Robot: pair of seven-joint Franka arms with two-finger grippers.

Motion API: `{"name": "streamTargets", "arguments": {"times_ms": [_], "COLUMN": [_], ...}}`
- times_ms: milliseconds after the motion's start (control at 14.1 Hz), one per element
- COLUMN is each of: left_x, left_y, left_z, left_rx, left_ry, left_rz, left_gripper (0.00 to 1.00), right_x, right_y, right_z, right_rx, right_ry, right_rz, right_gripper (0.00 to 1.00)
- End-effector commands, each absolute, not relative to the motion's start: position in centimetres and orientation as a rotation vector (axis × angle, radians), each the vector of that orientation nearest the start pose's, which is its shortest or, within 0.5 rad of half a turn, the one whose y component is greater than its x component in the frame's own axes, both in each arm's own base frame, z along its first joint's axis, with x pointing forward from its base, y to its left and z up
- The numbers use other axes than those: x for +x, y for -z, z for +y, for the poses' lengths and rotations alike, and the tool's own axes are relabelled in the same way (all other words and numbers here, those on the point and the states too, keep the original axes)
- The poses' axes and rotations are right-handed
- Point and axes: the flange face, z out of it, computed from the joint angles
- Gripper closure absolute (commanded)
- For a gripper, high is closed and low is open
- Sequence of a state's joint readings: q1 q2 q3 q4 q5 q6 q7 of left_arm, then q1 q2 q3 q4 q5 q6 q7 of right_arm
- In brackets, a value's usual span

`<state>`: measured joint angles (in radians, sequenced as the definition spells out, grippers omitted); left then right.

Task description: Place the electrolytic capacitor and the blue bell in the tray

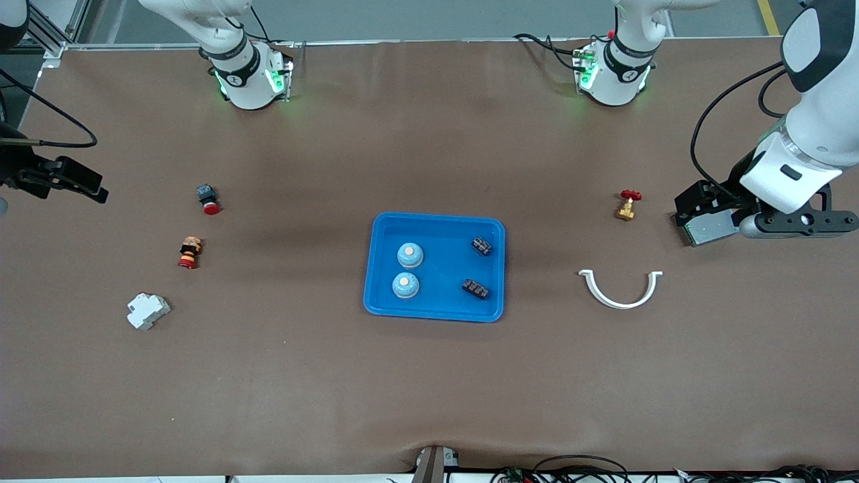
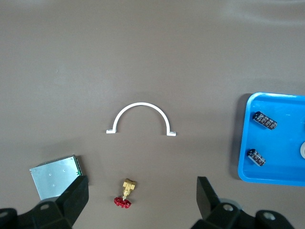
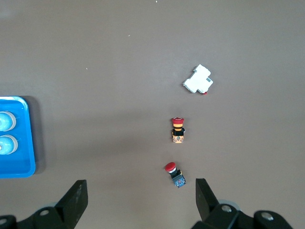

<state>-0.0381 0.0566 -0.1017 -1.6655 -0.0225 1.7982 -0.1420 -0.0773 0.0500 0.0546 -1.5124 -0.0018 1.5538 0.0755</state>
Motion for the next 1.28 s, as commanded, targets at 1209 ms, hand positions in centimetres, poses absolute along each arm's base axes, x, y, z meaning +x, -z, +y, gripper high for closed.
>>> {"name": "streamTargets", "arguments": {"times_ms": [1209], "left_x": [53.4], "left_y": [-63.2], "left_z": [-3.4], "left_rx": [-3.147], "left_ry": [0.134], "left_rz": [-0.02], "left_gripper": [0.0], "right_x": [56.0], "right_y": [-62.3], "right_z": [-2.4], "right_rx": [-3.121], "right_ry": [0.014], "right_rz": [0.19], "right_gripper": [0.0]}}
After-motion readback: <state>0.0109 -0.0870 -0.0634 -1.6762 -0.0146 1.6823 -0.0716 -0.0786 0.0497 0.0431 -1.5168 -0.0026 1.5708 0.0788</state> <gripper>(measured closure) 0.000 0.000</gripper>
